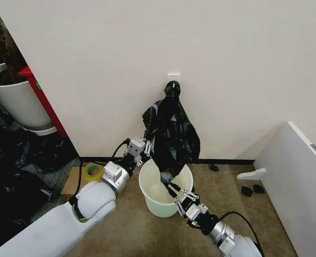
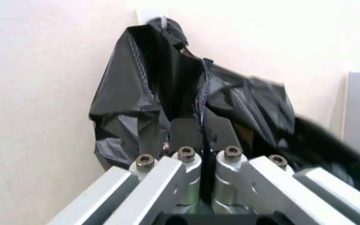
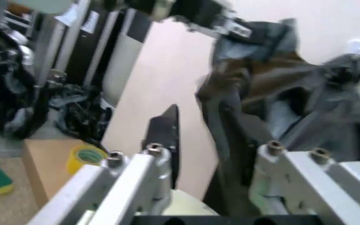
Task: Place the garbage bag over the trash bin.
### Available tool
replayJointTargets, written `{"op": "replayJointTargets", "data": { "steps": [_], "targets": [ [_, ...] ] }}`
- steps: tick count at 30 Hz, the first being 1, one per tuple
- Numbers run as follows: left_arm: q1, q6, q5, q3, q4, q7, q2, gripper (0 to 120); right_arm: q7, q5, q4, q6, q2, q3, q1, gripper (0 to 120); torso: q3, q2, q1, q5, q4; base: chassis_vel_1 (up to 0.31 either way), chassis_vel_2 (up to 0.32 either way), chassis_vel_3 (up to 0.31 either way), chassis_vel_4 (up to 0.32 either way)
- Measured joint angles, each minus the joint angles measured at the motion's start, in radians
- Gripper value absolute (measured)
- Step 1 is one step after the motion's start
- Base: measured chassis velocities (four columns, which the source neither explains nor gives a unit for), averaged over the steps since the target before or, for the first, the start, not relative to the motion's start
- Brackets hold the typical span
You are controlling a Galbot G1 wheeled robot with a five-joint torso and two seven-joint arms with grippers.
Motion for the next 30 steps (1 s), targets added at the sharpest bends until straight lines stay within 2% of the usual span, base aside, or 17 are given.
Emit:
{"op": "replayJointTargets", "data": {
  "steps": [1,3,4,7,8,9,12,13,15,16,20,23,24,26,30],
  "targets": [
    [0.0,0.0,0.0,0.0,0.0,0.0,0.0,0,0.0,0.0,0.0,0.0,0.0,0.0,0.0,28,0.0,0.0,0.0,0.0,0.0,0.0,0.0,0.0,0.0],
    [0.022,-0.02,-0.005,-0.019,-0.001,0.0,-0.009,0,0.049,0.033,0.066,-0.076,-0.019,-0.005,-0.021,39,0.0,0.0,0.0,0.0,-0.0001,0.0,0.0,0.0,0.0],
    [0.022,-0.02,-0.005,-0.019,-0.001,0.0,-0.009,0,0.049,0.033,0.066,-0.076,-0.019,-0.005,-0.021,39,0.0,0.0,0.0,0.0,-0.0001,0.0,0.0,0.0,0.0],
    [0.052,-0.042,-0.012,-0.037,-0.003,0.005,-0.015,0,0.134,0.128,0.157,-0.223,-0.059,-0.031,-0.031,53,0.0,0.0,0.0,-0.0001,-0.0001,0.0,0.0,0.0,0.0],
    [0.052,-0.042,-0.012,-0.037,-0.003,0.005,-0.015,0,0.134,0.128,0.157,-0.223,-0.059,-0.031,-0.031,53,0.0,0.0,0.0,-0.0001,-0.0001,0.0,0.0,0.0,0.0],
    [0.063,-0.047,-0.016,-0.044,-0.006,0.008,-0.016,0,0.16,0.165,0.179,-0.268,-0.073,-0.039,-0.026,58,0.0,0.0,0.0,0.0,-0.0001,0.0,0.0,0.0,0.0],
    [0.1,-0.059,-0.019,-0.065,-0.016,0.017,-0.014,0,0.239,0.298,0.234,-0.394,-0.119,-0.055,0.023,71,0.0,0.0,0.0,0.0,0.0001,0.0,0.0,0.0,0.0],
    [0.1,-0.059,-0.019,-0.065,-0.016,0.017,-0.014,0,0.239,0.298,0.234,-0.394,-0.119,-0.055,0.023,71,0.0,0.0,0.0,0.0,0.0001,0.0,0.0,0.0,0.0],
    [0.121,-0.064,-0.019,-0.075,-0.022,0.024,-0.012,0,0.268,0.344,0.26,-0.476,-0.152,-0.063,0.067,81,0.0,0.0,0.0,0.0,0.0,0.0,0.0,0.0,0.0],
    [0.121,-0.064,-0.019,-0.075,-0.022,0.024,-0.012,0,0.268,0.344,0.26,-0.476,-0.152,-0.063,0.067,81,0.0,0.0,0.0,0.0,0.0,0.0,0.0,0.0,0.0],
    [0.158,-0.07,-0.013,-0.089,-0.025,0.027,-0.013,0,0.274,0.378,0.247,-0.641,-0.239,-0.133,0.224,98,0.0,0.0,0.0,-0.0001,0.0,0.0,0.0,0.0,0.0],
    [0.165,-0.071,-0.012,-0.092,-0.027,0.026,-0.013,0,0.276,0.388,0.234,-0.671,-0.253,-0.157,0.267,100,0.0,0.0,0.0,0.0001,0.0,0.0,0.0,0.0,0.0],
    [0.176,-0.073,-0.012,-0.101,-0.031,0.026,-0.013,0,0.285,0.41,0.21,-0.71,-0.274,-0.202,0.338,100,0.0,0.0,0.0,0.0,0.0,0.0,0.0,0.0,0.0],
    [0.183,-0.073,-0.011,-0.11,-0.034,0.026,-0.013,0,0.296,0.421,0.194,-0.732,-0.283,-0.237,0.388,100,0.0,0.0,0.0,0.0,0.0001,0.0,0.0,0.0,0.0],
    [0.205,-0.074,-0.011,-0.136,-0.044,0.025,-0.009,0,0.328,0.427,0.147,-0.793,-0.275,-0.326,0.524,99,0.0,0.0,0.0,0.0,0.0002,0.0,0.0,0.0,0.0]
  ]
}}
